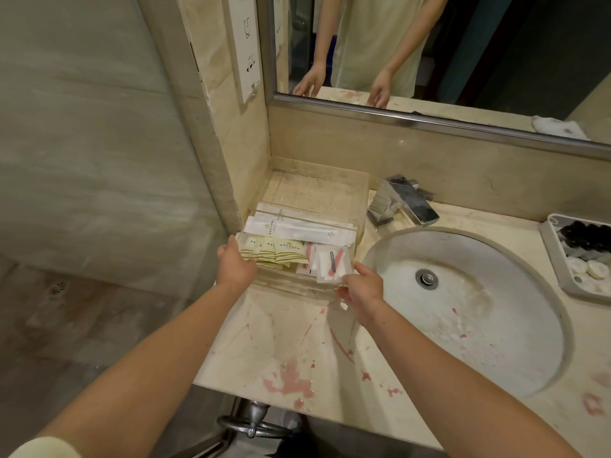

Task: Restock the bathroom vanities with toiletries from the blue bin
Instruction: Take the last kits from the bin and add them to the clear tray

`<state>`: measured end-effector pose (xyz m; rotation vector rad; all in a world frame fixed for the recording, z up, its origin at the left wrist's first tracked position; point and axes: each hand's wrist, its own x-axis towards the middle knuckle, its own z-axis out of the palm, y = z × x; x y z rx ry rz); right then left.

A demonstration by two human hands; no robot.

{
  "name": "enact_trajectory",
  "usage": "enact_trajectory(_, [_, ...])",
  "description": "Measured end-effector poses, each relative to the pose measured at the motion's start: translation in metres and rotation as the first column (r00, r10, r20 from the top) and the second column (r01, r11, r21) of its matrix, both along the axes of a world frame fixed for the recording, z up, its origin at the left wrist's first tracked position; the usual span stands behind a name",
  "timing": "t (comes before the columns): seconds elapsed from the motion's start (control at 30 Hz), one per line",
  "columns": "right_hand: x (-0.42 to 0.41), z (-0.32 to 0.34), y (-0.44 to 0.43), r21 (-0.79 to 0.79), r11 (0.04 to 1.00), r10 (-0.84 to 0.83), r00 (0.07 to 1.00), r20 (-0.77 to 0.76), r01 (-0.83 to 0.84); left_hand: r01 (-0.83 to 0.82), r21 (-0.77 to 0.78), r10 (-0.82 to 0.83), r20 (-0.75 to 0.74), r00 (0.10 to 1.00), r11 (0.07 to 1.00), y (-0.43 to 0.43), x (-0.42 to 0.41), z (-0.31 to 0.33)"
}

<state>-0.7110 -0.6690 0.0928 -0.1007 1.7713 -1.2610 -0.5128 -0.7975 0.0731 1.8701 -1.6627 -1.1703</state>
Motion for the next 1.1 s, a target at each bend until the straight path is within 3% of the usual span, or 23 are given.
enact_trajectory(0.53, [-0.023, -0.007, -0.031, 0.022, 0.997, 0.081, 0.992, -0.092, -0.079, 0.058, -0.064, -0.057, 0.013, 0.998, 0.996, -0.019, -0.021, -0.002])
enact_trajectory(0.87, [-0.027, 0.002, -0.036, -0.015, 0.98, 0.19, 0.951, -0.244, -0.2, 0.123, -0.115, -0.124, -0.001, 0.992, 0.986, -0.034, -0.031, -0.004])
enact_trajectory(0.97, [-0.025, 0.0, -0.028, 0.119, 0.949, 0.311, 0.819, -0.482, -0.291, 0.137, -0.157, -0.125, 0.086, 0.988, 0.978, -0.022, -0.033, -0.002])
enact_trajectory(1.1, [-0.02, 0.0, -0.015, 0.285, 0.866, 0.433, 0.329, -0.839, -0.411, 0.357, -0.335, -0.261, 0.3, 0.918, 0.872, 0.0, -0.041, 0.003])
